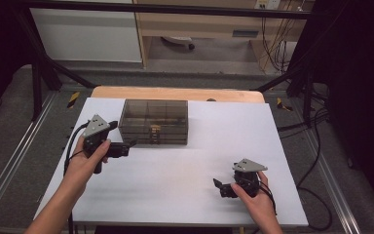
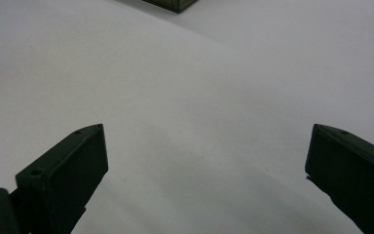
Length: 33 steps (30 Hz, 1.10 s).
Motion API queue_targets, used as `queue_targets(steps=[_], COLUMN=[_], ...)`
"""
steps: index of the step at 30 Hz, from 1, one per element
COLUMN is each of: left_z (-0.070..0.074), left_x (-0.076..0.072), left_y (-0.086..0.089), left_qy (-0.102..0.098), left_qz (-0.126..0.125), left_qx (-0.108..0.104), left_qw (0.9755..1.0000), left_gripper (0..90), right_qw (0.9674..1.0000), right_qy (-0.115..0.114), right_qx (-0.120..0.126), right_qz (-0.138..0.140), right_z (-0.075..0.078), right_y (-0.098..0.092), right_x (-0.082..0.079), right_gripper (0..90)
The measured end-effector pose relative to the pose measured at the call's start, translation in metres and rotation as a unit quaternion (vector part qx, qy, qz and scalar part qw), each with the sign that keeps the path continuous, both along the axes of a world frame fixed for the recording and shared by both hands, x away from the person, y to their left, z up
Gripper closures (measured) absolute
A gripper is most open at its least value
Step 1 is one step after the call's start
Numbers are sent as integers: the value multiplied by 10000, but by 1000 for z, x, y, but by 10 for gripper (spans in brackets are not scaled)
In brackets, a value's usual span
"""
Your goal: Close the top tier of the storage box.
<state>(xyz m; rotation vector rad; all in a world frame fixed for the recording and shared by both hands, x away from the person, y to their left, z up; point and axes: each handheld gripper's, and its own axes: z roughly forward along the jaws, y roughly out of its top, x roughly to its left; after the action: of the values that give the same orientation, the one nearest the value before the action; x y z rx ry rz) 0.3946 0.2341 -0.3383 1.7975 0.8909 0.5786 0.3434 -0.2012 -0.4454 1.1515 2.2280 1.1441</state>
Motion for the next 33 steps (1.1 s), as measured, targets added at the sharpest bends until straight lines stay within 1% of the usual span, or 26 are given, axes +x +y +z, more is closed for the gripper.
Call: queue_targets(steps=[3, 13, 19, 25, 30, 33], left_z=[0, -2, -3, -5, -9, -12], left_x=[-2, -7, -10, -14, -19, -21], left_y=[6, 23, 28, 35, 43, 49], left_qy=[-53, -22, -23, -36, -10, 15], left_qz=[42, 154, 176, 228, 204, 259], left_qx=[-41, -96, -88, -123, -34, -89], left_qw=[10000, 9998, 9998, 9997, 9998, 9996], left_gripper=[62, 62, 62, 63, 63, 63], right_qw=[10000, 10000, 10000, 10000, 10000, 10000], right_qy=[5, 8, 14, -1, -20, 6], right_qx=[3, 3, -5, -8, -14, -6], right_qz=[10, 18, -4, -6, 12, -9], right_z=[0, -1, -1, 0, 0, -1], right_y=[0, 1, 0, 0, 0, 0], right_x=[0, 0, 1, 0, 0, 1], right_gripper=[28, 27, 29, 29, 29, 28])
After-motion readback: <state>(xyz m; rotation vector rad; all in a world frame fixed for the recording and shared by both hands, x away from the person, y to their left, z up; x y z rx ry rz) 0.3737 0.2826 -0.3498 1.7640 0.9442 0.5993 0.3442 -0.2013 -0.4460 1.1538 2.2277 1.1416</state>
